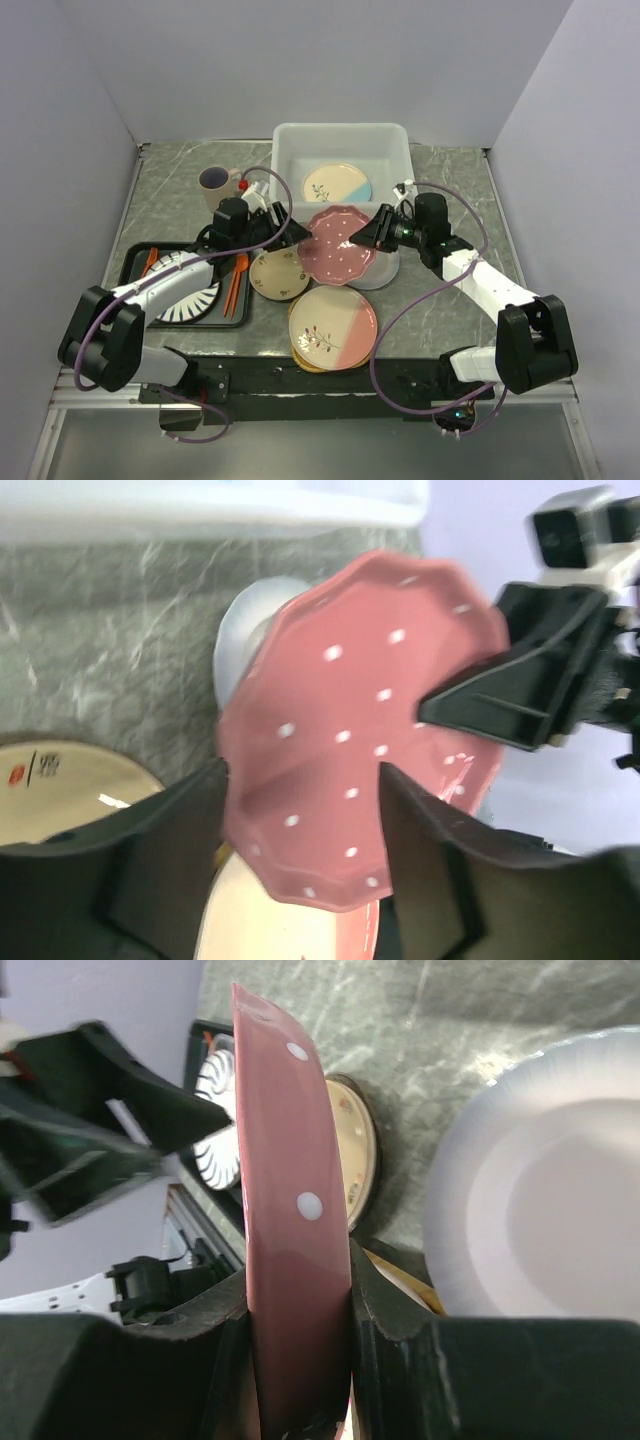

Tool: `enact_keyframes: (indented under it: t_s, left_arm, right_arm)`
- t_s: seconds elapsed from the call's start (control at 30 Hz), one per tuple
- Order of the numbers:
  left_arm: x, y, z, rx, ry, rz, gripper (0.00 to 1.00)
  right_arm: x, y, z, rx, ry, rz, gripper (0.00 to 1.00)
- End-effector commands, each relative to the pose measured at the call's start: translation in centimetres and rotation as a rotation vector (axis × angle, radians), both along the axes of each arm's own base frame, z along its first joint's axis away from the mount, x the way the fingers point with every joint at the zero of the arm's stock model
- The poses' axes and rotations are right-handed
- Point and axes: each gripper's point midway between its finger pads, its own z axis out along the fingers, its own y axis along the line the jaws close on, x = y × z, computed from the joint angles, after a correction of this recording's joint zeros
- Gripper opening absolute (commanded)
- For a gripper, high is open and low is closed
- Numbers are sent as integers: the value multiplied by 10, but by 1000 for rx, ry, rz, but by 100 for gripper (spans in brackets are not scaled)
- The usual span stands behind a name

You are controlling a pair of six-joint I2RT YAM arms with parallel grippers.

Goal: Place the plates into the plastic bin on the countertop
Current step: Pick up the plate at the center of the board, then place the plate in the plastic bin.

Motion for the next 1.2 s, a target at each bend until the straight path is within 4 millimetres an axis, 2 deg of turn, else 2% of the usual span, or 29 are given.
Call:
enact_keyframes:
  t_s: [0.0, 0.1, 0.23, 0.37, 0.97, 1.17]
  left_arm:
    - [5, -8, 62, -96, -165, -24, 69]
    - [6, -9, 62, -93, -164, -26, 75]
    - [6, -8, 61, -91, -163, -25, 90]
    - [8, -7, 61, -80, -168, -14, 99]
    - [13, -1, 63, -49, -183, 22, 99]
    - [15, 7, 62, -45, -189, 49, 99]
  right_arm:
    - [1, 6, 18, 24, -75, 22, 0]
    - [2, 5, 20, 25, -78, 18, 0]
    - [2, 5, 22, 26, -83, 17, 0]
    - [3, 5, 22, 25, -82, 19, 0]
    - [8, 7, 28, 23, -91, 21, 0]
    - [16, 8, 36, 15, -105, 20, 0]
